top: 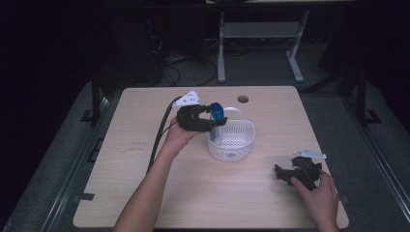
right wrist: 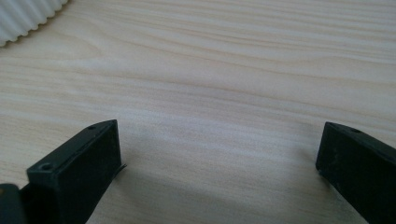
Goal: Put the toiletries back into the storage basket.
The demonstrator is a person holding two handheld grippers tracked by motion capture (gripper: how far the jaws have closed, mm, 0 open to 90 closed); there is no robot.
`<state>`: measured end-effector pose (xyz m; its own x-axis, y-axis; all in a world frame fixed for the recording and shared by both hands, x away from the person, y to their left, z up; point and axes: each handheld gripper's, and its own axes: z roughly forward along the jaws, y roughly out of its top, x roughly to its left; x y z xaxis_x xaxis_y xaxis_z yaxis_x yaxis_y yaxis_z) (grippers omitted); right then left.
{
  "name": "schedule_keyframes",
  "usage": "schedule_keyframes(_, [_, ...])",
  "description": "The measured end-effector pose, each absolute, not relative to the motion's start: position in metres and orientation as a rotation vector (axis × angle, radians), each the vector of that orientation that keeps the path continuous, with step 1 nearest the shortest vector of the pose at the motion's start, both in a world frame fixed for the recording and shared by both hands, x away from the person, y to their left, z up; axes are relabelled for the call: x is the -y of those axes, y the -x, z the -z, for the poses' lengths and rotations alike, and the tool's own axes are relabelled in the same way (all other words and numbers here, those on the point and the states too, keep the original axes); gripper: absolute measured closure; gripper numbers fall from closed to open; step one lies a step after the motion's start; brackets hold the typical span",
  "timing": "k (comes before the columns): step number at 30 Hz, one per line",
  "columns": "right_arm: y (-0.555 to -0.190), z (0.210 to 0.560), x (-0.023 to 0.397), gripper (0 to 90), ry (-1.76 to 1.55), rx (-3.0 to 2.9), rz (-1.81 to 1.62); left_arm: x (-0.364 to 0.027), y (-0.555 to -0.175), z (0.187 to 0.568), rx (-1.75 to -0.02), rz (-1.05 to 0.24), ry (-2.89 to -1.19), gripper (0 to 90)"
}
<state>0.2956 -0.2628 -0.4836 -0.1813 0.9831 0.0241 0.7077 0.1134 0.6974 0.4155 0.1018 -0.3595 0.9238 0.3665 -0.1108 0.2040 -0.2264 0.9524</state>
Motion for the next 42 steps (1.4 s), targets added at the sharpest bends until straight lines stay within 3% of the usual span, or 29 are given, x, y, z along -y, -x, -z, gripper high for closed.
schedule_keyframes(42, [-0.296,0.484,0.263,0.0,-1.64,-1.948,-0.814,-0.1,-0.407,0.398,-0.418,-0.187,-1.846,36.2])
